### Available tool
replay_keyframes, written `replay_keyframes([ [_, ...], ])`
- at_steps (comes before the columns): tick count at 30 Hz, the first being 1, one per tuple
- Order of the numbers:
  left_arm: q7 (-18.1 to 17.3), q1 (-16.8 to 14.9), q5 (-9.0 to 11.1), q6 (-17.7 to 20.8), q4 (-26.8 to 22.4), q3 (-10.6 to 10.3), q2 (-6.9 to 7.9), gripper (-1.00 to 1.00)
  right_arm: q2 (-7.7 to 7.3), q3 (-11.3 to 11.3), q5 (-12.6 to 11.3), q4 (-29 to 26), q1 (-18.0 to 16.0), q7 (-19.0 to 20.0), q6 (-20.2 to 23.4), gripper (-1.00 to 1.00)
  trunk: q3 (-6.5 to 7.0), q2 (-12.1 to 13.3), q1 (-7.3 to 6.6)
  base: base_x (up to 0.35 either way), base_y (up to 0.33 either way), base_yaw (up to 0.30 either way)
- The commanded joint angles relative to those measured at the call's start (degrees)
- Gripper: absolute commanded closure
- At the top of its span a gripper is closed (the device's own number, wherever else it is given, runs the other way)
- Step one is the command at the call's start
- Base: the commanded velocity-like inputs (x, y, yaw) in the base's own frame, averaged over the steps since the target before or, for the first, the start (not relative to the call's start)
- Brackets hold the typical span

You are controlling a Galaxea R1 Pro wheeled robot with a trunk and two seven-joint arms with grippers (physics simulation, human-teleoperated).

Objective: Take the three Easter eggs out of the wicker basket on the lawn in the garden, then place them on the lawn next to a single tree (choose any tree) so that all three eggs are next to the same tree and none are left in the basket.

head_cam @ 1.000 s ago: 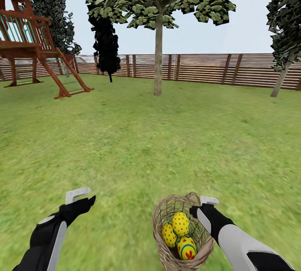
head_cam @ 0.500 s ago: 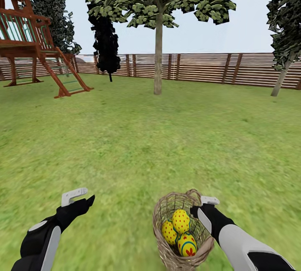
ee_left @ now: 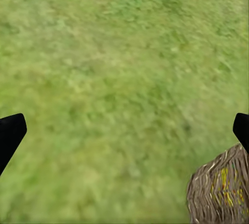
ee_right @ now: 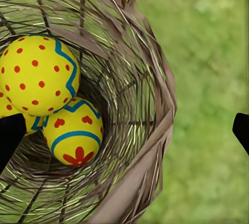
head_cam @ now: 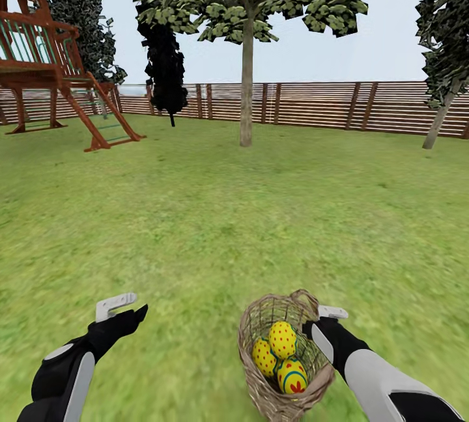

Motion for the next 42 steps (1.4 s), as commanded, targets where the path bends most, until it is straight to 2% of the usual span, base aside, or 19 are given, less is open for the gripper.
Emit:
replay_keyframes([
  [1,-0.14,-0.05,0.39,0.36,-0.05,0.17,-0.06,-1.00,0.07,-0.21,-0.48,-0.14,-0.01,-0.41,0.12,-1.00,-0.24,-0.44,0.22,0.000,0.000,0.000],
  [28,-0.07,-0.05,0.38,0.38,0.03,0.33,-0.06,-1.00,-0.09,-0.30,-0.50,-0.16,-0.01,-0.67,1.41,-1.00,-5.09,-11.27,6.15,0.000,0.000,0.000],
  [36,-0.07,-0.05,0.38,0.38,0.01,0.49,-0.06,-1.00,-1.52,-0.46,-0.80,-0.16,-0.01,-0.54,1.48,-1.00,-6.52,-14.48,7.91,0.000,0.000,0.000],
  [40,-0.07,-0.05,0.38,0.38,-0.01,0.51,-0.06,-1.00,-1.76,-0.47,-0.89,-0.16,-0.01,-0.50,1.50,-1.00,-7.24,-16.08,8.78,0.000,0.000,0.000],
  [42,-0.07,-0.05,0.38,0.41,0.01,0.51,-0.06,-1.00,-1.80,-0.48,-0.91,-0.16,-0.01,-0.49,1.50,-1.00,-7.24,-16.08,8.78,0.000,0.000,0.000],
])
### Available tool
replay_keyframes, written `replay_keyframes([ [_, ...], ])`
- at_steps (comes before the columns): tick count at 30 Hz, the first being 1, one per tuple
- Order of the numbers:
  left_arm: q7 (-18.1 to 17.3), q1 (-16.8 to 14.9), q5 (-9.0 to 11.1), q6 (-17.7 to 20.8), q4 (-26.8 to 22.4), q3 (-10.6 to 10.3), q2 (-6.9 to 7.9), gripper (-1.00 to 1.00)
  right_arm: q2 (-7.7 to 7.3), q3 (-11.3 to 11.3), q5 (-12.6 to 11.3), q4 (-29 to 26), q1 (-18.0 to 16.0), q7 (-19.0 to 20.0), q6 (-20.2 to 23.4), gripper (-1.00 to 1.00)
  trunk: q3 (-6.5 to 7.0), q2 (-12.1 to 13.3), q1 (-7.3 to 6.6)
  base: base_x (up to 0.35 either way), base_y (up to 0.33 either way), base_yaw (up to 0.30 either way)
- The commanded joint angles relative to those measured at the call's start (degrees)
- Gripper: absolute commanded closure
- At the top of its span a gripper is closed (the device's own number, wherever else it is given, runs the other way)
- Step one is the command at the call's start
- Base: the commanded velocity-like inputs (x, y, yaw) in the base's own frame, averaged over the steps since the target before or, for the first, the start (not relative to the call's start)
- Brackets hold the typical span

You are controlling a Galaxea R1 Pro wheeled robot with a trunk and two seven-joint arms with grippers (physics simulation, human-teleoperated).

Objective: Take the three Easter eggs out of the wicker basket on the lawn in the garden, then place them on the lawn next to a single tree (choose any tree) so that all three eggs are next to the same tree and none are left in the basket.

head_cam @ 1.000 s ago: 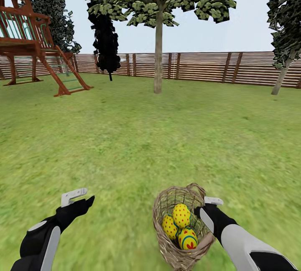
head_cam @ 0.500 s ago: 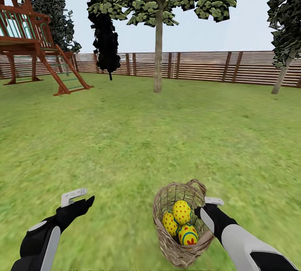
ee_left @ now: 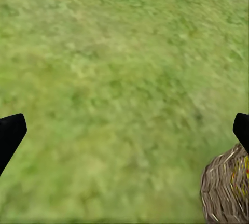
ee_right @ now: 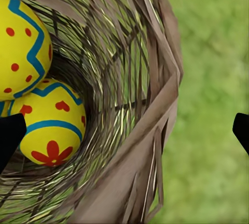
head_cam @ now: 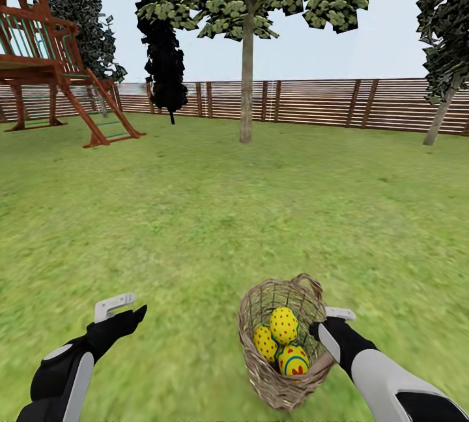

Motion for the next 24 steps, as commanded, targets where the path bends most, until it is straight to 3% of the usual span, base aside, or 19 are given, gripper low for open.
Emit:
replay_keyframes([
  [1,-0.15,-0.05,0.38,0.37,-0.05,0.16,-0.06,-1.00,-0.01,0.00,-0.59,-0.12,-0.01,-0.26,0.18,-1.00,-0.06,-0.02,-0.01,0.000,0.000,0.000],
  [5,-0.15,-0.05,0.38,0.33,-0.07,0.16,-0.06,-1.00,-0.04,0.00,-0.60,-0.12,-0.01,-0.22,0.18,-1.00,-0.06,-0.02,-0.01,0.000,0.000,0.000],
  [24,-0.15,-0.05,0.38,0.32,-0.11,0.16,-0.06,-1.00,-0.05,0.00,-0.60,-0.12,-0.01,-0.26,0.18,-1.00,-3.47,-7.64,4.16,0.000,0.000,0.000],
])
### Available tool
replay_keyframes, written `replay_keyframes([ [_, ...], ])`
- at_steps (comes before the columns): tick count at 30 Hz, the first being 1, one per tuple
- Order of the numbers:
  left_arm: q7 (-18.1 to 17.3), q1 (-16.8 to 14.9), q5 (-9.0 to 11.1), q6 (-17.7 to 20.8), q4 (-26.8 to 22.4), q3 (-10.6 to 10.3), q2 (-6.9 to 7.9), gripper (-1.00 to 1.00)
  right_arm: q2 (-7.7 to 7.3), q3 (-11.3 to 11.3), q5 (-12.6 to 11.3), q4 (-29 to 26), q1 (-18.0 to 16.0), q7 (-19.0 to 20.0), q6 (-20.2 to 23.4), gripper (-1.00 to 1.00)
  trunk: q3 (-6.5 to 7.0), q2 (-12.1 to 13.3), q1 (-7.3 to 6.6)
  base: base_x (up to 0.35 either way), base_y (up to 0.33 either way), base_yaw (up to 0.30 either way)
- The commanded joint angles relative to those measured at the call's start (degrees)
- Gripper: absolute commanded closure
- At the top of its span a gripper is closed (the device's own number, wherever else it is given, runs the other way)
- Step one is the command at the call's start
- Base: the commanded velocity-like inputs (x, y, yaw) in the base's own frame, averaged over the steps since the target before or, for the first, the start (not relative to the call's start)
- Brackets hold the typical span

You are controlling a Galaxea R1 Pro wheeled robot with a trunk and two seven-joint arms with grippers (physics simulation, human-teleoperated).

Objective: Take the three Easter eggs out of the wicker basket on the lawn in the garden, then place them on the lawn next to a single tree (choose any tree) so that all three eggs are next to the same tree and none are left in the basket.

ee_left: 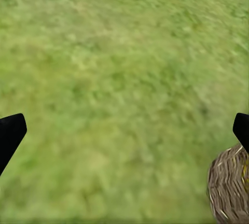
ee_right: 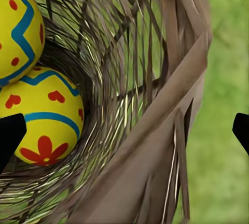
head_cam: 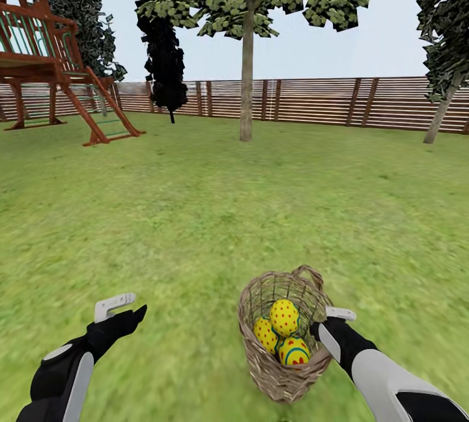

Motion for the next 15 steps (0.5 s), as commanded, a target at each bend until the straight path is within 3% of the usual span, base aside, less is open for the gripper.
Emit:
replay_keyframes([
  [1,-0.15,-0.05,0.38,0.35,-0.04,0.16,-0.06,-1.00,0.00,0.00,-0.58,-0.12,-0.01,-0.26,0.17,-1.00,-0.24,-0.44,0.21,0.000,0.000,0.000],
  [15,-0.15,-0.05,0.38,0.35,-0.02,0.16,-0.06,-1.00,0.09,0.00,-0.58,-0.11,-0.01,-0.26,0.17,-1.00,-2.75,-6.05,3.29,0.000,0.000,0.000],
])
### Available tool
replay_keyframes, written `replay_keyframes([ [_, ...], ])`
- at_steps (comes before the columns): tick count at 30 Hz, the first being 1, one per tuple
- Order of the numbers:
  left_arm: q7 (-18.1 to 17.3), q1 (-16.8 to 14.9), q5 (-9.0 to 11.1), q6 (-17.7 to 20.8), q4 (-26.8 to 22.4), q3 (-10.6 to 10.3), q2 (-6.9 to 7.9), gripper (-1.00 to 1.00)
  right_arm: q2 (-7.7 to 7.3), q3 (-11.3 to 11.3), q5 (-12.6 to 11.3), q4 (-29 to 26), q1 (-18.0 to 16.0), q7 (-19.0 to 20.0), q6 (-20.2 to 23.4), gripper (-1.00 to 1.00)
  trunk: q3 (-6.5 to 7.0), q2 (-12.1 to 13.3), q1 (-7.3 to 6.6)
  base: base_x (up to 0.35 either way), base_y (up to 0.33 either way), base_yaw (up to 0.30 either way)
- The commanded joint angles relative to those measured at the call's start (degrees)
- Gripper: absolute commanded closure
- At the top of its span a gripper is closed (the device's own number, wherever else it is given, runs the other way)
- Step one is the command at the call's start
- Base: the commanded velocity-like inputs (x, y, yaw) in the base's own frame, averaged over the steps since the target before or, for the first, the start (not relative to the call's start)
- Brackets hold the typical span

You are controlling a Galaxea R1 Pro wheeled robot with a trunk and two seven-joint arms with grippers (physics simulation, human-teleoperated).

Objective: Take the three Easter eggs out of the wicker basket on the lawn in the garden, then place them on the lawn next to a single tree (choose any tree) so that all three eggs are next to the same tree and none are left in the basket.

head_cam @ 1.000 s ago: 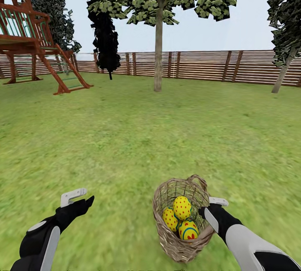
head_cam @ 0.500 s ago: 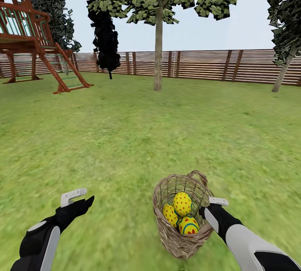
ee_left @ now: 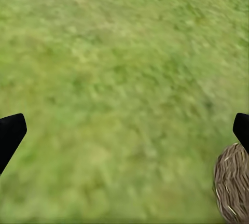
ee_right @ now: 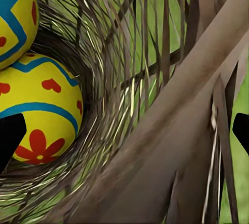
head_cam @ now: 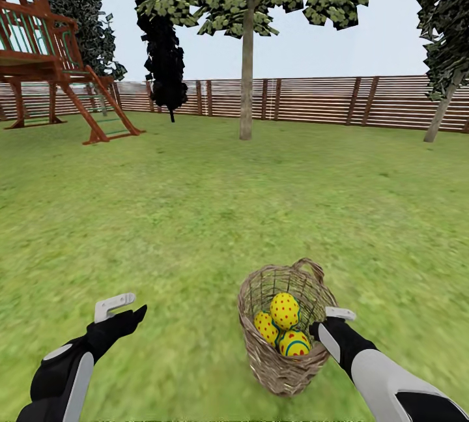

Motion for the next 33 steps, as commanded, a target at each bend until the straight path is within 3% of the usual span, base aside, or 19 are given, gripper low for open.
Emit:
replay_keyframes([
  [1,-0.15,-0.05,0.38,0.35,-0.04,0.16,-0.06,-1.00,0.00,0.00,-0.58,-0.12,-0.01,-0.26,0.17,-1.00,-0.06,-0.04,-0.01,0.000,0.000,0.000],
  [17,-0.15,-0.05,0.38,0.35,-0.02,0.16,-0.06,-1.00,-0.04,0.00,-0.48,-0.13,-0.01,-0.35,0.17,-1.00,-0.42,-0.84,0.43,0.000,0.000,0.000],
  [18,-0.15,-0.05,0.38,0.35,-0.01,0.16,-0.06,-1.00,-0.05,0.00,-0.41,-0.13,-0.01,-0.39,0.17,1.00,-0.42,-0.84,0.43,0.000,0.000,0.000],
  [33,-0.15,-0.05,0.38,0.35,0.01,0.18,-0.06,-1.00,0.00,0.00,-0.23,-0.13,-0.01,-0.42,0.17,1.00,-0.42,-0.84,0.43,0.000,0.000,0.000],
])
